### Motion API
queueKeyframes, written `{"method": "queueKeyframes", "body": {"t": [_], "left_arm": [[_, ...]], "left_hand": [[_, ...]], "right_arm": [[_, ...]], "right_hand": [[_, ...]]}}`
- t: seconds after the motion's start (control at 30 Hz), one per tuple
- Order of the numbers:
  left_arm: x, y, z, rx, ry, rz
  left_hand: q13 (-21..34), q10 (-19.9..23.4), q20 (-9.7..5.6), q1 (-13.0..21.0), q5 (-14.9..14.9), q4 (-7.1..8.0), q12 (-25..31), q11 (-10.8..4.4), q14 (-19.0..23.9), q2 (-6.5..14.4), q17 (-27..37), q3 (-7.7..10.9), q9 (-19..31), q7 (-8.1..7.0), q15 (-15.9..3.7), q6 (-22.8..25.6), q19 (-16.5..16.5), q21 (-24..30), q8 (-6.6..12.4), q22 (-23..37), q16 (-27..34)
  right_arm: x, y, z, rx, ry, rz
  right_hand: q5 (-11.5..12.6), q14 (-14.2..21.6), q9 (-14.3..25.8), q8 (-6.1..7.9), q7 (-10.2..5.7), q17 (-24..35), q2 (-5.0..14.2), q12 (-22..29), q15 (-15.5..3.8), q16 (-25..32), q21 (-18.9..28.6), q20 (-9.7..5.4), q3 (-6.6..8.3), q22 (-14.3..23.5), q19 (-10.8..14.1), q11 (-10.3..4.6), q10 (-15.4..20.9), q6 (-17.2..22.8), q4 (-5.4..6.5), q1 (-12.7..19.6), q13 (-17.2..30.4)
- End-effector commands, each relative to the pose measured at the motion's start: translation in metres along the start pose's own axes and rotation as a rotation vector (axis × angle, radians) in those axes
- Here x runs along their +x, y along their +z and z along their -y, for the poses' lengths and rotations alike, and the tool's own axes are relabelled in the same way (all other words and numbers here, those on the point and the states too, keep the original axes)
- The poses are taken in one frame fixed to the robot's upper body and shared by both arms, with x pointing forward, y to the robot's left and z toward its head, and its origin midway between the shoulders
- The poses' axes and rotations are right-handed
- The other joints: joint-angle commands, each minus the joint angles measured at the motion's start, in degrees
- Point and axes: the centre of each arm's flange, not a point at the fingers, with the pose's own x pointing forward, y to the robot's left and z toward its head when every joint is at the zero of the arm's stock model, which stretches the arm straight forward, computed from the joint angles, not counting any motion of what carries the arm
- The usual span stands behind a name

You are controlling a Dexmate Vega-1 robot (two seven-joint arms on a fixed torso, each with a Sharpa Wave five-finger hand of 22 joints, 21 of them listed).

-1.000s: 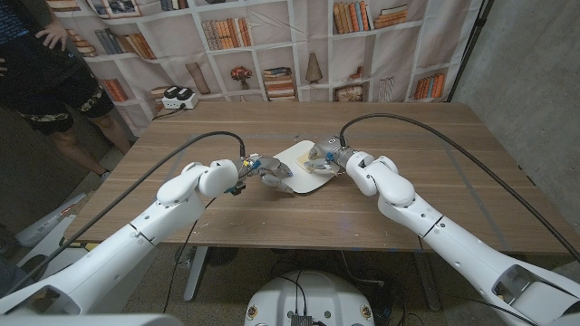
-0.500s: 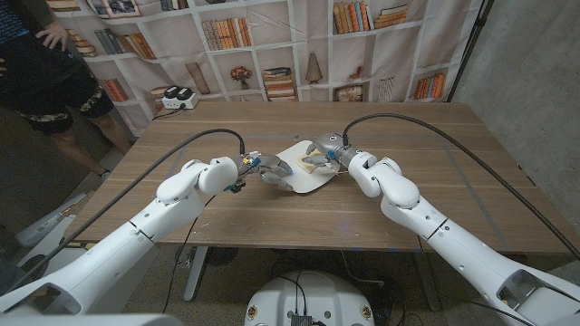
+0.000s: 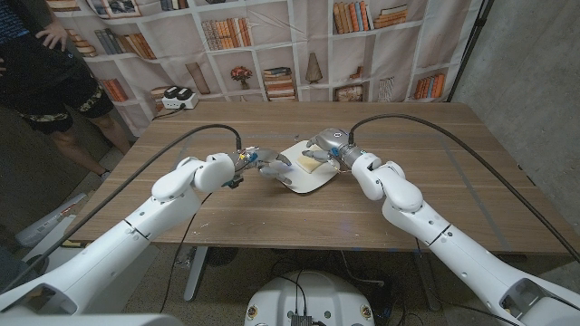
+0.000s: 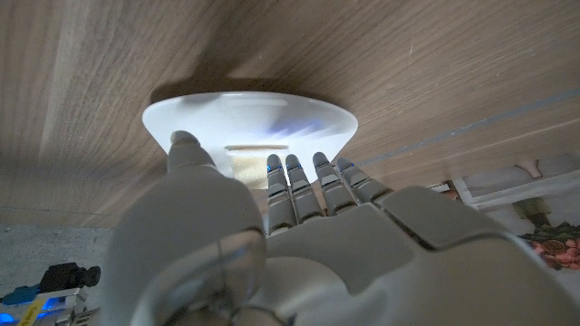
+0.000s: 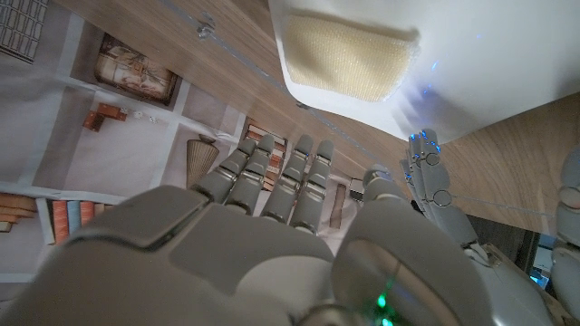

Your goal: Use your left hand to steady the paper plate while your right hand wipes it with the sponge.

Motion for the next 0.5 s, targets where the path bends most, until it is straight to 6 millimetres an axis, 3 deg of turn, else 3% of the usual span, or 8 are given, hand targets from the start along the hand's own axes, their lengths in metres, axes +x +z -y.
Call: {"method": "queueKeyframes", "body": {"t": [0.03,0.5], "left_arm": [[-0.0066,0.0,-0.0039,0.005,0.02,0.011],[-0.014,0.0061,-0.0023,0.007,0.026,0.015]], "left_hand": [[0.2,-0.1,0.18,0.1,0.1,0.06,0.0,-0.08,-0.1,0.0,0.2,-0.19,0.2,-0.03,-2.7,-0.3,0.1,0.2,0.07,0.3,0.1],[0.3,0.0,0.17,0.1,0.1,0.08,0.2,-0.4,-0.1,0.0,0.2,-0.21,0.2,-0.1,-2.69,-0.2,0.0,0.2,0.19,0.3,0.1]], "right_arm": [[-0.0096,-0.0055,0.0109,0.044,-0.078,-0.059],[-0.0162,-0.0051,0.015,0.045,-0.1,-0.07]], "right_hand": [[0.2,0.4,0.1,0.41,-0.15,0.0,-0.02,0.2,-0.07,0.3,0.5,-0.13,0.04,0.0,0.4,-0.13,-0.1,0.0,-0.28,-0.2,0.1],[0.2,0.5,0.2,0.66,-0.06,0.0,-0.05,0.5,-0.14,0.3,0.5,-0.15,0.06,0.0,0.6,-0.05,0.1,0.3,-0.36,-0.3,0.1]]}}
